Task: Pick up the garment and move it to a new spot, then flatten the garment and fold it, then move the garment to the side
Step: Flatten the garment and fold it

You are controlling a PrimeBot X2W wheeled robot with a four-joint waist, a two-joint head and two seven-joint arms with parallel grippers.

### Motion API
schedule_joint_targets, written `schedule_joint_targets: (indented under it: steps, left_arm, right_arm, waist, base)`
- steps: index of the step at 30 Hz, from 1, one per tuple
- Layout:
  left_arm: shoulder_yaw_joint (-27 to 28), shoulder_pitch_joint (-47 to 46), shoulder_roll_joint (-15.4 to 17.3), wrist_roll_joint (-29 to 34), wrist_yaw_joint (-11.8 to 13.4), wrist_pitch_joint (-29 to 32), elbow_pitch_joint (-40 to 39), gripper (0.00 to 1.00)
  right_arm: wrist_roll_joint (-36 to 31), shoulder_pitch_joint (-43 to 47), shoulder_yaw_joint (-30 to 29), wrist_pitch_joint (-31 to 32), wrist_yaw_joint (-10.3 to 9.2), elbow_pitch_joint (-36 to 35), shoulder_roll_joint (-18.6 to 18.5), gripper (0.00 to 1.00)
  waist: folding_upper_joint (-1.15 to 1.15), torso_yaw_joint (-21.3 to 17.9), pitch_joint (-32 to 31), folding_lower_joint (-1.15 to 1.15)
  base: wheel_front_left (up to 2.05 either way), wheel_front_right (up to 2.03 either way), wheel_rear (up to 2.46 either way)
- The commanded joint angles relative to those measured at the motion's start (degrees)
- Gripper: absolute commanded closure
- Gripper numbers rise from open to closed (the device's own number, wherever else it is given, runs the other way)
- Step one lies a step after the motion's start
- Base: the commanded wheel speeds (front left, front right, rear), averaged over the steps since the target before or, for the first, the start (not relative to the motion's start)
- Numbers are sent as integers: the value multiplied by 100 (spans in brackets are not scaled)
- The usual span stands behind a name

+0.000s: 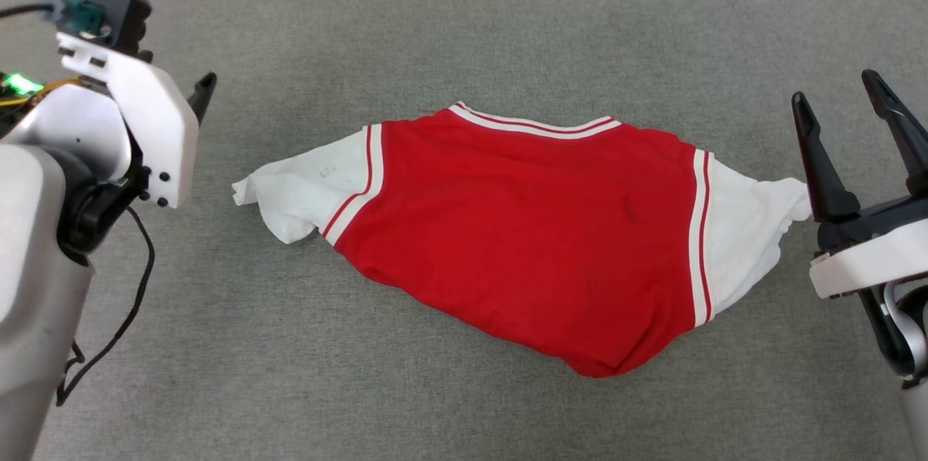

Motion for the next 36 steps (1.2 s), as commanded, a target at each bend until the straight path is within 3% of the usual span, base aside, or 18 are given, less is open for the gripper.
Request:
schedule_joint_targets:
  steps: [1,4,12,18,26,27,28,36]
  left_arm:
    - [-173,-137,112,-165,3,233,-46,0]
    - [-630,-411,373,-628,2,862,-88,0]
    - [-1367,-906,561,-1477,1,2121,357,0]
    - [-1810,-831,761,-1787,0,2544,629,0]
    - [-2444,-516,801,-2029,-5,2632,833,0]
    - [-2568,-496,807,-2028,-6,2633,824,41]
    - [-2660,-496,809,-2037,-7,2592,795,100]
    - [-2699,-888,1037,-2151,1,1982,737,100]
  right_arm:
    - [-69,111,-67,47,-6,-151,59,0]
    - [-210,276,-156,203,-6,-472,174,0]
    - [-209,195,-90,423,-6,-887,311,0]
    - [-161,84,20,461,-6,-930,319,0]
    - [-64,-28,12,465,-6,-813,243,0]
    - [-60,-51,-3,467,-6,-790,236,0]
    - [-59,-71,-6,487,-6,-758,218,0]
    - [-110,-599,155,666,-6,-769,-317,0]
  waist:
    - [0,-42,82,0]
    - [0,-90,204,0]
    - [0,-261,521,0]
    - [0,-404,709,0]
    - [0,-456,816,0]
    - [0,-449,805,0]
    - [0,-437,787,0]
    - [0,-343,424,0]
  base:
    - [0,0,0]
    - [0,0,0]
    - [0,0,0]
    - [0,0,0]
    - [0,0,0]
    - [0,0,0]
    - [0,0,0]
    - [0,0,0]
